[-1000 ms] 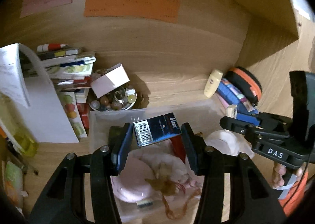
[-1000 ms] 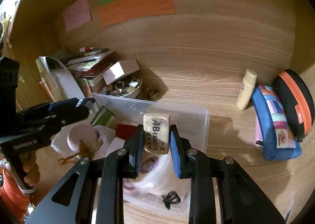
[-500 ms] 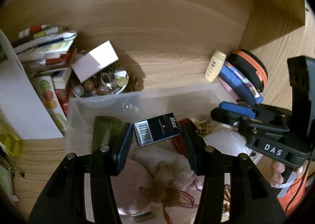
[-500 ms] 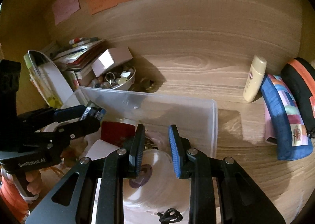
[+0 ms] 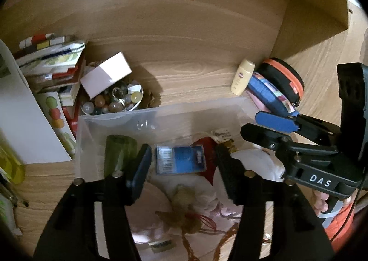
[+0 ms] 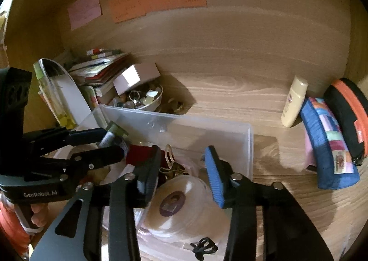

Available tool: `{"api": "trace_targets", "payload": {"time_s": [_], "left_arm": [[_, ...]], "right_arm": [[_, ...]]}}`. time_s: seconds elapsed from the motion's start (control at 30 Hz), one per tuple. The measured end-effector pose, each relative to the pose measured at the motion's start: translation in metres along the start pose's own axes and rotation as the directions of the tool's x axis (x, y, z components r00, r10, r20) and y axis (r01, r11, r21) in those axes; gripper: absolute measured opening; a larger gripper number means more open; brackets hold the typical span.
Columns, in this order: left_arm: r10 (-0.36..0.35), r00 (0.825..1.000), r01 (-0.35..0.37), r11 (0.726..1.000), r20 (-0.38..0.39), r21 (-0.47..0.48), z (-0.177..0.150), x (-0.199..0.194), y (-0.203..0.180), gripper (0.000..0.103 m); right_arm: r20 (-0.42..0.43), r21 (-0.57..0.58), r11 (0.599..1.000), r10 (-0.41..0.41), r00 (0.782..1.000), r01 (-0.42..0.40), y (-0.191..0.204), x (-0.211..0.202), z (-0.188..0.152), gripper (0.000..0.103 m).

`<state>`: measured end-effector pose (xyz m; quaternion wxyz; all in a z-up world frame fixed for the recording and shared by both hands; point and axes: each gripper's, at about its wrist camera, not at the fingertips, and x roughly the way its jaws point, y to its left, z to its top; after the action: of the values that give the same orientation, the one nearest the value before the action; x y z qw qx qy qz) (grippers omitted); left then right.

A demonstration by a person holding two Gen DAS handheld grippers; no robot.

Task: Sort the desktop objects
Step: 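Release the eraser and staple box into the box by opening both tools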

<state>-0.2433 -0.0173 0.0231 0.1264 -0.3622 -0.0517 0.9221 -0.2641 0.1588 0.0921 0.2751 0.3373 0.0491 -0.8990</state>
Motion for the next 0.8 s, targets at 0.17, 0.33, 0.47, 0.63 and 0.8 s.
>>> {"api": "trace_targets", "payload": {"time_s": [0.17, 0.33, 0.47, 0.63, 0.8], "left_arm": [[-0.019, 1.0, 0.019, 1.0, 0.016, -0.007, 0.004, -0.012, -0.001, 0.066], [0.007, 0.996, -0.006, 1.0, 0.085, -0.013, 0.007, -0.044, -0.003, 0.083], [0.035, 0.989, -0.035, 0.999, 0.147, -0.004, 0.002, -0.072, -0.008, 0.096], [0.091, 0.98, -0.094, 0.995, 0.177, 0.012, -0.012, -0.092, -0.016, 0.101], [0.125, 0.977, -0.132, 0.991, 0.172, 0.026, -0.032, -0.099, -0.024, 0.101]], "right_arm": [[0.028, -0.008, 0.999, -0.033, 0.999, 0.034, 0.007, -0.014, 0.001, 0.056], [0.057, -0.008, 0.999, -0.042, 0.998, 0.042, 0.014, -0.036, -0.001, 0.077], [0.112, -0.015, 0.998, -0.059, 0.992, 0.061, 0.02, -0.059, -0.006, 0.083], [0.137, -0.037, 0.997, -0.058, 0.989, 0.064, 0.03, -0.082, -0.014, 0.084], [0.153, -0.048, 0.995, -0.074, 0.985, 0.082, 0.041, -0.097, -0.03, 0.091]]}}
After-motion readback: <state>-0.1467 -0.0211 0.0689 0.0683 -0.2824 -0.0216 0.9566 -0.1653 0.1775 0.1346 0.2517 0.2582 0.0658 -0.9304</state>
